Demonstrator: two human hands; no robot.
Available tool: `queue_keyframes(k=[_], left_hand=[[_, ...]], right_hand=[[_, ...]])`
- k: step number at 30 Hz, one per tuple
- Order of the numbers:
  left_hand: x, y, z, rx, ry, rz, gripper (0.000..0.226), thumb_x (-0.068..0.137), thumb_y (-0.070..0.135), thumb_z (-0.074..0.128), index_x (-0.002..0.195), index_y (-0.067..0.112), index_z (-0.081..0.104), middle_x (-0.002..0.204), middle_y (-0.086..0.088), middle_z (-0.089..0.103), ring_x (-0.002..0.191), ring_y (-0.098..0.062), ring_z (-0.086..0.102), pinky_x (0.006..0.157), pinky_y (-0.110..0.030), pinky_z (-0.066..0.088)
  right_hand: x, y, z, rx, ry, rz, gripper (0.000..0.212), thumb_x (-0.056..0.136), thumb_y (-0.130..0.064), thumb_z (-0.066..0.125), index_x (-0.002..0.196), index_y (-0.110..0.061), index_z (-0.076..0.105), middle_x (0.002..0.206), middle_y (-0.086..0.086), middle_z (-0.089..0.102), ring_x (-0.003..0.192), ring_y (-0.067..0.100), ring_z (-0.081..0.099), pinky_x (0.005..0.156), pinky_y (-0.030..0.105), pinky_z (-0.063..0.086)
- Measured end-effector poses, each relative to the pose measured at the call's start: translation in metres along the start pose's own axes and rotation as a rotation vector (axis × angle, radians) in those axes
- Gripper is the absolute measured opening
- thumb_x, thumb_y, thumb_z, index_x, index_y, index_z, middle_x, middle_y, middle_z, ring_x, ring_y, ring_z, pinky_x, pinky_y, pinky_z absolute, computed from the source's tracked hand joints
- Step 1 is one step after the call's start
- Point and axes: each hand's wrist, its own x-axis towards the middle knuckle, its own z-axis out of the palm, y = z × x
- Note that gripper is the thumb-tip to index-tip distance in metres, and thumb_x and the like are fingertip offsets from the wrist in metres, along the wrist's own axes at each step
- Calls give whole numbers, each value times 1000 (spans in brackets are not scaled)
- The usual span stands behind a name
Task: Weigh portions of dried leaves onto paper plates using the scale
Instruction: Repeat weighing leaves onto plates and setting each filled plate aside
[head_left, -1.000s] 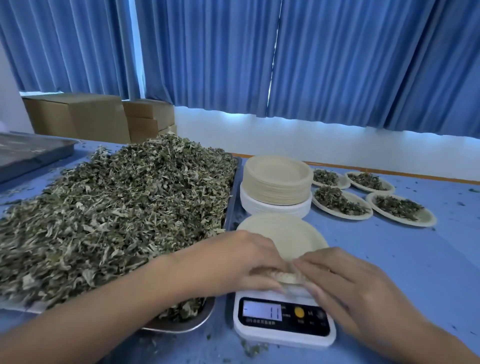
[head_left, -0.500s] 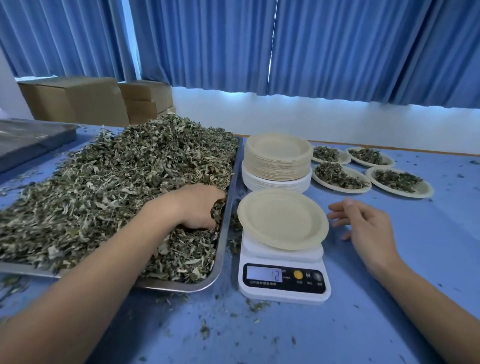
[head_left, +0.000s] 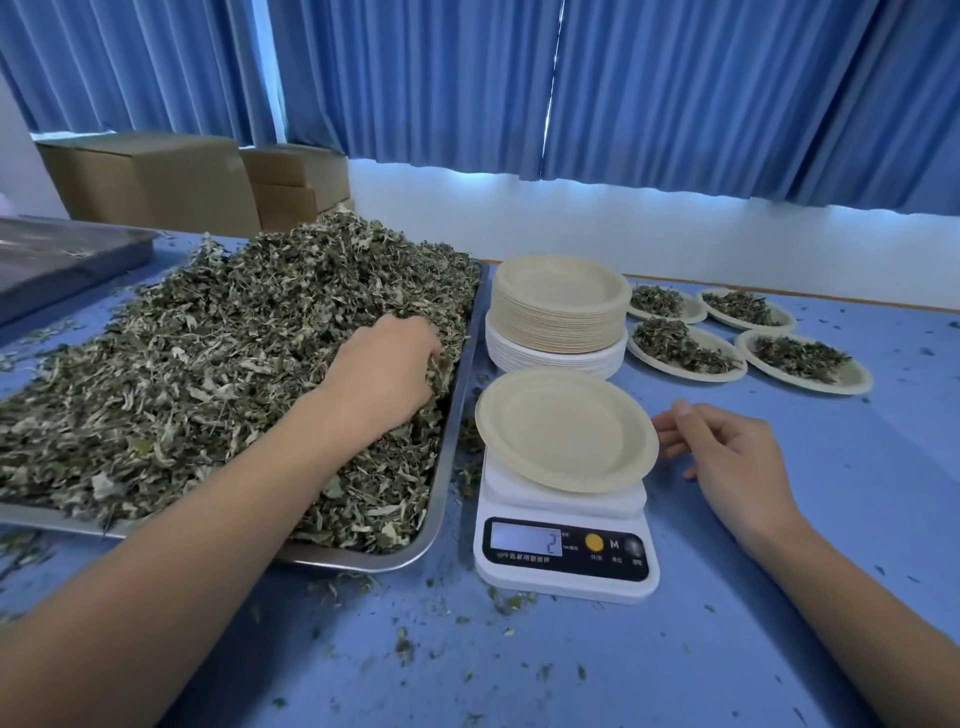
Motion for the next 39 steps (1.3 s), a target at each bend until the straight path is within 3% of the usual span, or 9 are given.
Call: queue_keyframes(k=[13, 18, 21, 23, 26, 30, 32, 36, 39], left_hand=[[2, 0, -13, 30, 189, 21, 43, 85, 2, 68, 119, 27, 69, 113, -10, 69, 104, -38, 63, 76, -40, 47], [4, 4, -23, -88, 216, -11, 43, 85, 0, 67, 121, 24, 68, 115, -14, 66, 85, -35, 63, 78, -43, 56], [5, 18, -30, -276, 256, 32, 37, 82, 2, 72, 111, 25, 73, 97, 0, 63, 79, -21, 57, 74, -32, 53], [7, 34, -32, -405, 210, 75, 35, 80, 5, 76, 107, 27, 74, 93, 6, 61, 82, -13, 58, 77, -21, 49], [10, 61, -26, -510, 54, 147, 34, 78, 10, 80, 108, 24, 74, 101, 3, 68, 97, -17, 63, 90, -27, 53], [14, 72, -18, -584, -388, 207, 45, 76, 15, 86, 117, 24, 72, 120, 6, 69, 116, -14, 62, 104, -32, 47], [16, 64, -19, -621, -492, 222, 45, 77, 10, 85, 117, 27, 72, 122, 13, 69, 118, -7, 61, 104, -31, 48], [22, 39, -32, -785, -423, 179, 35, 83, 4, 79, 109, 26, 75, 103, 14, 76, 99, -6, 72, 75, -18, 58], [30, 16, -38, -640, -251, 113, 28, 84, 6, 78, 105, 24, 75, 99, 4, 76, 94, -18, 73, 86, -32, 59]], right_hand=[[0, 0, -1, 6, -8, -3, 38, 105, -36, 53, 77, -28, 79, 78, -6, 77, 74, 12, 71, 65, 33, 51], [0, -1, -2, 14, -12, -21, 38, 105, -37, 54, 76, -30, 78, 77, -6, 76, 72, 11, 70, 66, 31, 50], [0, -1, 0, 21, -15, -23, 37, 105, -35, 54, 77, -34, 78, 76, -7, 76, 71, 9, 70, 65, 28, 48], [1, -1, 0, 23, -19, -16, 36, 104, -35, 55, 77, -34, 79, 75, -7, 76, 70, 7, 70, 65, 26, 47], [1, -1, 0, 21, -18, -17, 37, 104, -33, 55, 76, -28, 79, 75, -7, 76, 70, 7, 69, 65, 25, 47], [1, -2, 0, 5, -24, -21, 36, 105, -31, 54, 79, -25, 79, 75, -7, 76, 70, 8, 70, 62, 20, 48], [1, -3, 0, 2, -26, -18, 36, 105, -30, 54, 80, -23, 79, 75, -6, 76, 71, 11, 70, 62, 19, 48], [0, -3, 0, -13, -32, -11, 36, 105, -31, 54, 81, -21, 79, 74, -6, 76, 70, 10, 70, 63, 21, 47], [0, -5, 0, -16, -34, -9, 36, 105, -30, 54, 82, -21, 79, 74, -6, 76, 69, 10, 70, 61, 16, 47]])
